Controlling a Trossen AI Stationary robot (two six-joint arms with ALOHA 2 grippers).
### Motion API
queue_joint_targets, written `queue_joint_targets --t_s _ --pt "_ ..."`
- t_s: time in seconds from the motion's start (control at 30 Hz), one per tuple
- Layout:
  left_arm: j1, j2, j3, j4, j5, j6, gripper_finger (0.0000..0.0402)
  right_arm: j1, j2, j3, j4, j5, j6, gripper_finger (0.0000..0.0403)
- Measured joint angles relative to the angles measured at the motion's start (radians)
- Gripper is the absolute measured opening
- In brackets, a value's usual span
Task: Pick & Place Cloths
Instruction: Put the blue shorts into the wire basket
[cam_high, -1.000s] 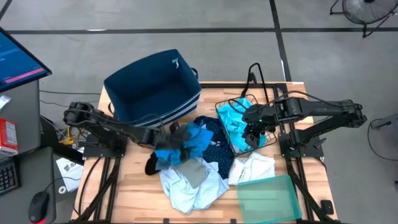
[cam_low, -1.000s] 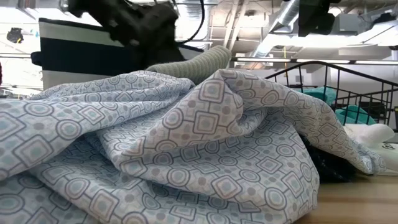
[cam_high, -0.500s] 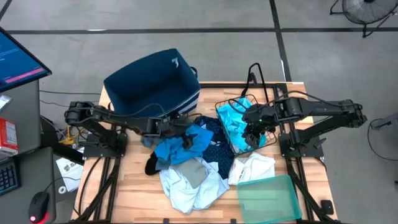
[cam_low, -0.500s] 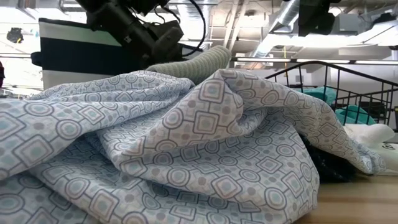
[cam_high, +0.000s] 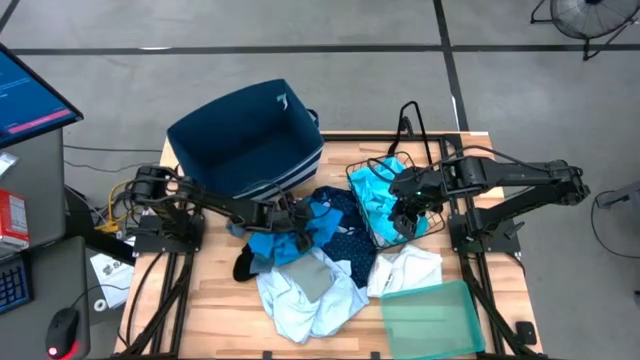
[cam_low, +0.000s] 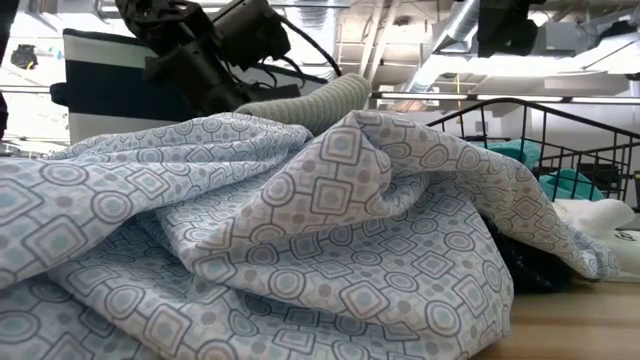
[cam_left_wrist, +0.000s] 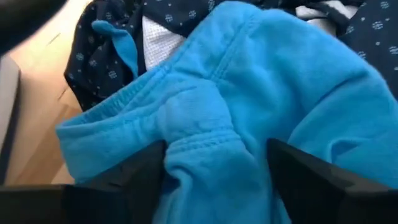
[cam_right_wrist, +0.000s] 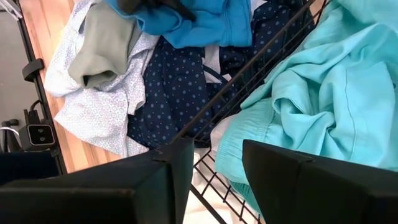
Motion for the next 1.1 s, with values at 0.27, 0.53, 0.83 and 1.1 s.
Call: queue_joint_targets --t_s 0.27,0.53,0.83,1.1 --pt "0.011 -0.083 0.000 -0.003 -0.005 -0.028 0.0052 0.000 0.000 0.000 0.000 0.000 0.022 0.0134" --pt "0.051 -0.201 0.000 0.027 0.001 -0.069 0.0001 0.000 0.000 0.000 0.007 0.000 0.021 0.0129" --pt "-0.010 -0.487 0.000 0.235 0.077 -0.071 0.0001 0.000 0.000 0.000 0.097 0.000 -0.049 0.0128" --pt "-0.026 -0.736 0.001 0.347 0.077 0.033 0.0000 -0.004 0.000 0.000 0.333 0.000 -0.158 0.0169"
